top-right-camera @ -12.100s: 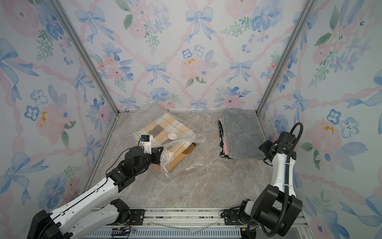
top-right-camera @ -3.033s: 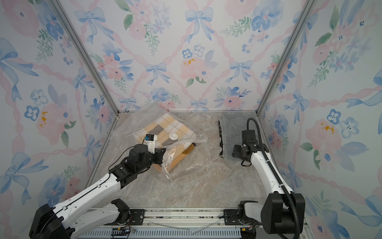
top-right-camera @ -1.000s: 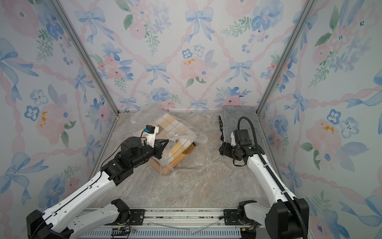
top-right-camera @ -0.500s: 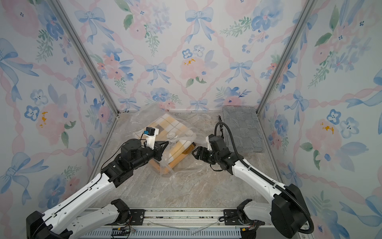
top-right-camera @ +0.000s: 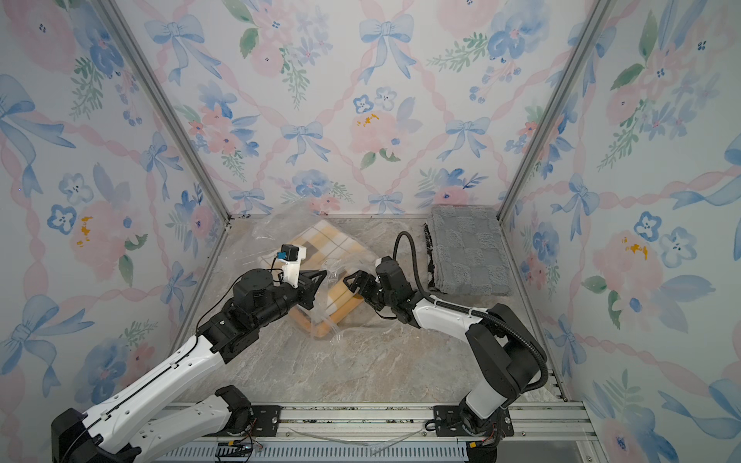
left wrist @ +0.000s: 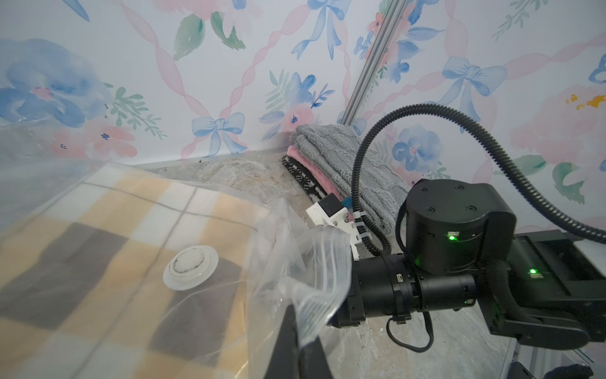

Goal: Take the blanket out of the vacuum bag
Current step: Take out the blanket from the vacuum bag.

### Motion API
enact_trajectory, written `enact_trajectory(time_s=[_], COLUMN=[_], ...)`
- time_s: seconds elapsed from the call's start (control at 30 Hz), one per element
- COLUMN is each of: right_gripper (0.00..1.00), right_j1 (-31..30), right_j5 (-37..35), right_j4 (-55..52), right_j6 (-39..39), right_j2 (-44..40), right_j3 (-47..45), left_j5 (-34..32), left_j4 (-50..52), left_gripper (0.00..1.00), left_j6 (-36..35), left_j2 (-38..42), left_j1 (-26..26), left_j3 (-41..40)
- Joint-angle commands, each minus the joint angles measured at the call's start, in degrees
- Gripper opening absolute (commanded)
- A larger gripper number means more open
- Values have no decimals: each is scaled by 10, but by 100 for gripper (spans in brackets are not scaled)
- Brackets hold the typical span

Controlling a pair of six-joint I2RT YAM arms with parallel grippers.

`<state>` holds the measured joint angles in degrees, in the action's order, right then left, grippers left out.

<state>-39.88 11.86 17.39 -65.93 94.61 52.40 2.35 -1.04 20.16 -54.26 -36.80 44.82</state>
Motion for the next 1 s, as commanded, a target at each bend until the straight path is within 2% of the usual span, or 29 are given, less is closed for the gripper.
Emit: enact_trajectory(time_s=[0.0,0.17,0.4,0.63,0.87,0.97], right_gripper=[93,93,93,83,82,79], right_j1=[-9,-9,-9,-12,-20,-20], right_j5=[-21,-29,-40,-31,-35,-34], right_j4=[26,-17,-21,-14,3,-23], right_j6=[-27,-9,1,0,0,-3], right_j2=[31,73,115,142,152,163], right_j3=[36,86,136,158,168,182], left_j5=[-10,-8,-10,1,1,4], left_j4=[-49,-72,-63,-75,-73,-74], left_gripper=[0,0,0,0,0,0], left_j6=[14,20,15,26,27,28], left_j2=[17,28,39,32,29,24], left_j1=[-4,-5,-4,-4,-4,-4], left_j3=[-9,-22,-46,-60,-56,-48])
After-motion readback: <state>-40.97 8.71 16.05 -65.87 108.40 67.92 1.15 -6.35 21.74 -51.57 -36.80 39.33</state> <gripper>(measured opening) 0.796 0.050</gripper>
